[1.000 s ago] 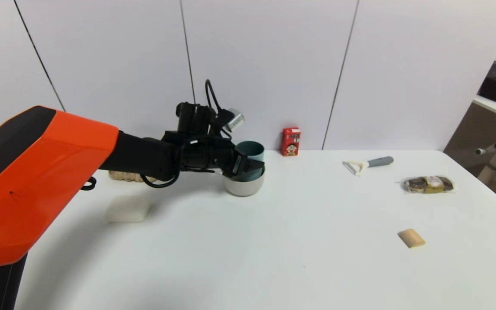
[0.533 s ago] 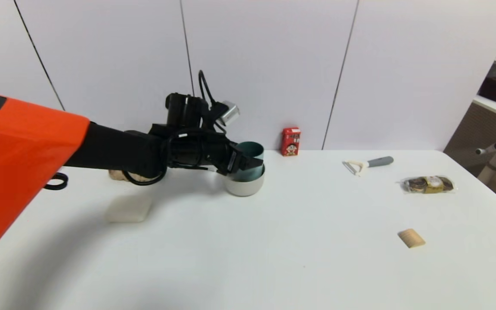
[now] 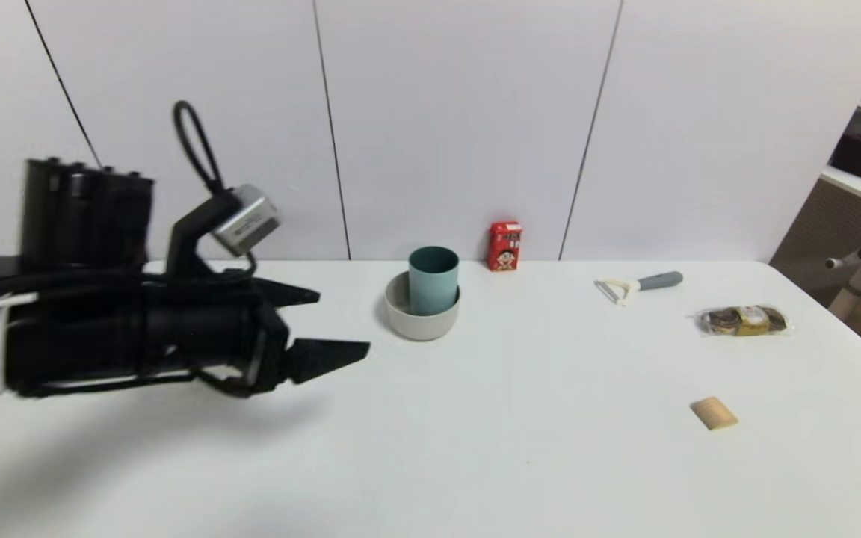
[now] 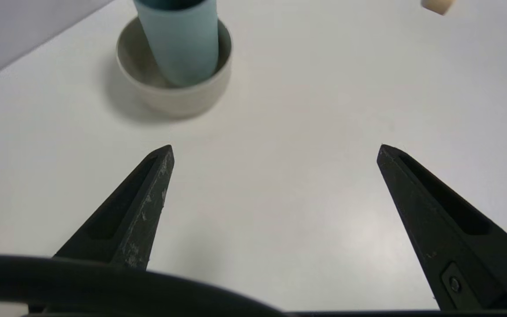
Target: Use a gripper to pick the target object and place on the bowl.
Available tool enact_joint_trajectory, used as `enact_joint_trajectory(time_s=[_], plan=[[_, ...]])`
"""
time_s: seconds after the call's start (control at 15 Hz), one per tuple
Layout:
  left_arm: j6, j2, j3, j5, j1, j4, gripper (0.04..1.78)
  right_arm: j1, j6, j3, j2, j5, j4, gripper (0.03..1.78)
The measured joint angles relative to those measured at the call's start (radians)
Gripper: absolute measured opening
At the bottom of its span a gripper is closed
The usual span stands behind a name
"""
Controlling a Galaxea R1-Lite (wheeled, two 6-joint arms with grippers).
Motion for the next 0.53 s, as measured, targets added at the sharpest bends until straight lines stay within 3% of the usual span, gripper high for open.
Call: enact_joint_trajectory(time_s=[0.27, 0.53], plan=[[-0.006, -0.393, 0.276, 0.001, 0.151, 0.009, 1.67, 0.000, 0.000, 0.000, 0.000, 0.000, -0.001, 1.71], [-0.015, -0.718, 0.424, 0.001, 0.347, 0.010, 1.69, 0.000, 0.000, 0.000, 0.000, 0.000, -0.001, 1.71]])
